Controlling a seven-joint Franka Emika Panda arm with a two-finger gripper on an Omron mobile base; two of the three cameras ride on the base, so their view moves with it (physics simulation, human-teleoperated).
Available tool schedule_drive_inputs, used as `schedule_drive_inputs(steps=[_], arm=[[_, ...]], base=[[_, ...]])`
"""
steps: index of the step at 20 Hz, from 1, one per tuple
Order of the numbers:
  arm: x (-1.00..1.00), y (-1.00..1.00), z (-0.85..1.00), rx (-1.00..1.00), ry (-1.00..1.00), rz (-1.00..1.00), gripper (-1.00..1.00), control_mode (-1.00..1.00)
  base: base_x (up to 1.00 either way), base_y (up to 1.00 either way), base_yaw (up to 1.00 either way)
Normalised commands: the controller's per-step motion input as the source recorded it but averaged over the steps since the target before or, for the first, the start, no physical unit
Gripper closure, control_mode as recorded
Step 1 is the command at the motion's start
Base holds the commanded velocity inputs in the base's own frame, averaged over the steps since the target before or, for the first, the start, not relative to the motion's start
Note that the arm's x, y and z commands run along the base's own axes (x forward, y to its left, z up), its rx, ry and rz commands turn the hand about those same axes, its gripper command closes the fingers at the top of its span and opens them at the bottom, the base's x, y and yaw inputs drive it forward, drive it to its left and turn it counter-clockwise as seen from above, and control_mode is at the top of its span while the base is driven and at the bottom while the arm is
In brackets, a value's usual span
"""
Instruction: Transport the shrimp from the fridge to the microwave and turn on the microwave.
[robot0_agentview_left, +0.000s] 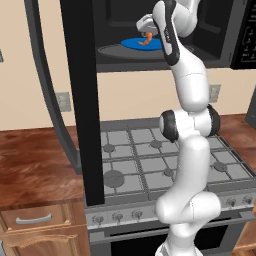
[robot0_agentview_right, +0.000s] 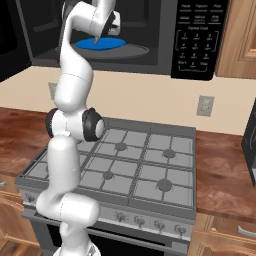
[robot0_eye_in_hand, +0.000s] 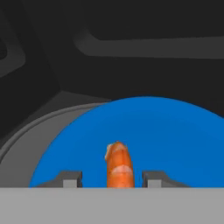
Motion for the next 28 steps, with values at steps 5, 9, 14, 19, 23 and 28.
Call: schedule_drive_inputs(steps=[5,9,14,19,23,28], arm=[[0.0,-0.03,0.0,0.0,0.0,0.0,-1.0,-1.0],[0.0,-0.03,0.01,0.0,0.0,0.0,-1.0,-1.0],[0.0,-0.02,0.11,0.0,0.0,0.0,-1.0,-1.0],[0.0,0.0,0.15,-0.01,0.0,0.0,-1.0,-1.0],[-0.05,-0.02,0.14,-0.03,-0.01,0.0,-1.0,-1.0],[-0.37,0.1,0.01,-0.01,-0.09,0.0,-1.0,-1.0]], base=[[0.0,0.0,0.0],[0.0,0.0,0.0],[0.0,0.0,0.0],[0.0,0.0,0.0],[0.0,0.0,0.0],[0.0,0.0,0.0]])
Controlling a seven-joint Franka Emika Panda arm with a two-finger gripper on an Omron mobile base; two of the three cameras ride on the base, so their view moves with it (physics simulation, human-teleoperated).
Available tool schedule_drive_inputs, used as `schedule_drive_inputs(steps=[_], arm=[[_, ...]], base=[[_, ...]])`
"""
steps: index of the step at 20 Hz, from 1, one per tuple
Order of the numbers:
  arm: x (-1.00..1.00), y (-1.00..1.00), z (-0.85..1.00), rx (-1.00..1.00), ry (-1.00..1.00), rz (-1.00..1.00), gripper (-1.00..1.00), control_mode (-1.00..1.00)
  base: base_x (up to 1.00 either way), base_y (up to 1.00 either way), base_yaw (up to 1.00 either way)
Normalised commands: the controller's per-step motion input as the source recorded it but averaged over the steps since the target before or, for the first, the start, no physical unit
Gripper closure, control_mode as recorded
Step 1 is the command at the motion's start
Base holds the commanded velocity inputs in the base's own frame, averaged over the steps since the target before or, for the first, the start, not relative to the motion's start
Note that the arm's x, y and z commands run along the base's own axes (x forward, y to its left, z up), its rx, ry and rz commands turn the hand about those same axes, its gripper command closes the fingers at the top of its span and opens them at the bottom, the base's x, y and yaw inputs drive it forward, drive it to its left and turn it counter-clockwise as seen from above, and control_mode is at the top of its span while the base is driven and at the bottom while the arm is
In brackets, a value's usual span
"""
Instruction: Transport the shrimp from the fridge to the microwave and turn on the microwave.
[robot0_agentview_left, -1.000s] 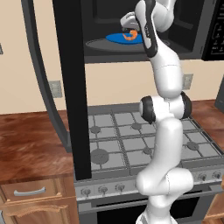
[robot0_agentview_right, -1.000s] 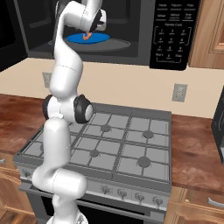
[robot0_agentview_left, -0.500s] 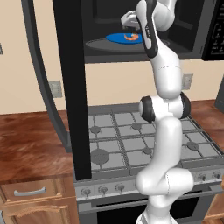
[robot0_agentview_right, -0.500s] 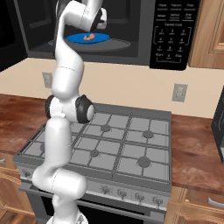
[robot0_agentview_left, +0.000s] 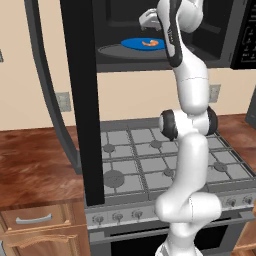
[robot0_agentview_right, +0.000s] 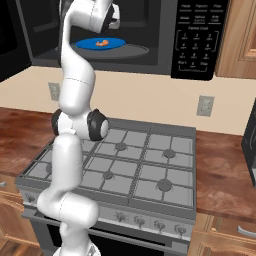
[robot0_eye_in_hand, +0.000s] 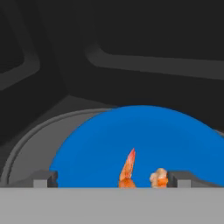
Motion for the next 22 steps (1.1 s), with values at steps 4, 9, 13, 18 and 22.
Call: schedule_drive_inputs(steps=[4,9,13,18,22], arm=[[-0.47,0.02,-0.08,0.0,-0.12,-0.01,-1.0,-1.0],[-0.46,0.0,-0.27,-0.01,-0.1,-0.01,-1.0,-1.0],[-0.39,0.06,-0.58,-0.07,-0.14,-0.01,-1.0,-1.0],[-0.41,0.11,-0.73,-0.06,-0.2,-0.02,-1.0,-1.0],[-0.49,0.07,-0.67,-0.03,-0.27,-0.01,-1.0,-1.0]], base=[[0.0,0.0,0.0],[0.0,0.0,0.0],[0.0,0.0,0.0],[0.0,0.0,0.0],[0.0,0.0,0.0]])
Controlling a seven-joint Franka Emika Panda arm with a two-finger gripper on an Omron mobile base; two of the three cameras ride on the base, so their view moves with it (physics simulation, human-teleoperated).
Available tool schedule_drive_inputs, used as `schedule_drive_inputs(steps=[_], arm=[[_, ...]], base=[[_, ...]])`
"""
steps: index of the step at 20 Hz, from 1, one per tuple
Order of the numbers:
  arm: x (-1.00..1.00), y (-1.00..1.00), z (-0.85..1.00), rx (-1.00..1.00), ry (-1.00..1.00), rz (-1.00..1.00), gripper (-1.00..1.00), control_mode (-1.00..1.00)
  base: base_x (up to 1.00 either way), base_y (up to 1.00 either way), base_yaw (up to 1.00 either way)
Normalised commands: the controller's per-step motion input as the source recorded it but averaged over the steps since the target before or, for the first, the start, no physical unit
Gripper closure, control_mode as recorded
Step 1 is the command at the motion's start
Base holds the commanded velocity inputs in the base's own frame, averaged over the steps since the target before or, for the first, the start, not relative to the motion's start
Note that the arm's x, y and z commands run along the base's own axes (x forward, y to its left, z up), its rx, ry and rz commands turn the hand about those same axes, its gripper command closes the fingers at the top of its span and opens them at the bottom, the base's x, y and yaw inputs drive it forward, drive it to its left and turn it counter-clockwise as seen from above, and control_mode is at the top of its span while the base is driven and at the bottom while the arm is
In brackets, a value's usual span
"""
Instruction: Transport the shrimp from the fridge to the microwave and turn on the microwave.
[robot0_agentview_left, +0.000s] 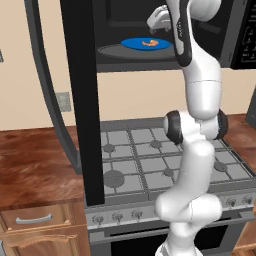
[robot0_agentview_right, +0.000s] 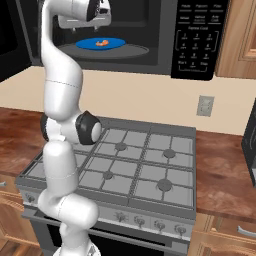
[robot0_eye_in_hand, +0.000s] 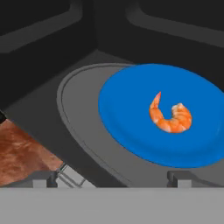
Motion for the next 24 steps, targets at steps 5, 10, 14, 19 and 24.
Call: schedule_drive_inputs(steps=[5,10,14,19,24], arm=[[-0.5,0.05,-0.67,-0.01,-0.24,-0.01,-1.0,-1.0],[-0.64,0.05,-0.88,-0.02,-0.22,-0.02,-1.0,-1.0],[-0.61,0.03,-0.84,-0.01,-0.23,-0.01,-1.0,-1.0],[-0.56,0.02,-0.66,0.0,-0.23,0.0,-1.0,-1.0],[-0.64,0.03,-0.41,0.0,-0.19,-0.03,-1.0,-1.0]], base=[[0.0,0.0,0.0],[0.0,0.0,0.0],[0.0,0.0,0.0],[0.0,0.0,0.0],[0.0,0.0,0.0]])
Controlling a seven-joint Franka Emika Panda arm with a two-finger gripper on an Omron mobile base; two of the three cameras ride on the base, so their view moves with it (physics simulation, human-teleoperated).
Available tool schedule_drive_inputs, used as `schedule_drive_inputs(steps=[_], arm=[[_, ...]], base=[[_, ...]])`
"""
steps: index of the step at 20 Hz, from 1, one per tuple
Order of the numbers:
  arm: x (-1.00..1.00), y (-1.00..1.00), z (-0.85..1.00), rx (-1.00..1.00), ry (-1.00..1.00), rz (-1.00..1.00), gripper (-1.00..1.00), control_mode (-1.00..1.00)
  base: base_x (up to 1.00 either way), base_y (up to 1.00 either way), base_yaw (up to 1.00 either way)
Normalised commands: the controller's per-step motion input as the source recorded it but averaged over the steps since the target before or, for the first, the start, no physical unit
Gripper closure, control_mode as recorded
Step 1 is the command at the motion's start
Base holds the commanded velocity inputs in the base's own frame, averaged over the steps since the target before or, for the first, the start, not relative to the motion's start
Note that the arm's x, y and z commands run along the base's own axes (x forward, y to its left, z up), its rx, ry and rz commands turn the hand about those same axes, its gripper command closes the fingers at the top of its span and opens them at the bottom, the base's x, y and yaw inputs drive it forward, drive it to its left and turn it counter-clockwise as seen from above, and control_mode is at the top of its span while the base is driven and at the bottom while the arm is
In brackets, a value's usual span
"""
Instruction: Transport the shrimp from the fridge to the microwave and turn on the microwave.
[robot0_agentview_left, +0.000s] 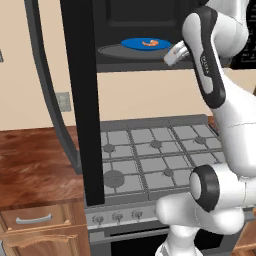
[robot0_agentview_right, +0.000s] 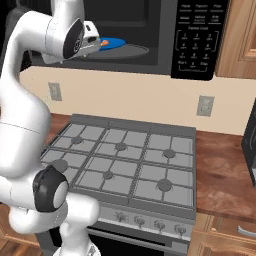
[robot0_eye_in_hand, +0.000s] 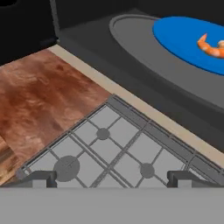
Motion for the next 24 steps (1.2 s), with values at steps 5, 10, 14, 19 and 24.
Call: schedule_drive_inputs(steps=[5,10,14,19,24], arm=[[-0.63,0.08,-0.21,0.0,-0.11,-0.13,-1.0,-1.0],[-0.27,0.02,0.22,0.07,0.17,-0.2,-1.0,-1.0],[-0.33,0.0,0.33,0.15,0.26,-0.22,-1.0,-1.0],[-0.41,-0.02,0.19,0.16,0.18,-0.18,-1.0,-1.0],[-0.49,0.0,0.0,0.08,-0.02,-0.1,-1.0,-1.0]], base=[[0.0,0.0,0.0],[0.0,0.0,0.0],[0.0,0.0,0.0],[0.0,0.0,0.0],[0.0,0.0,0.0]])
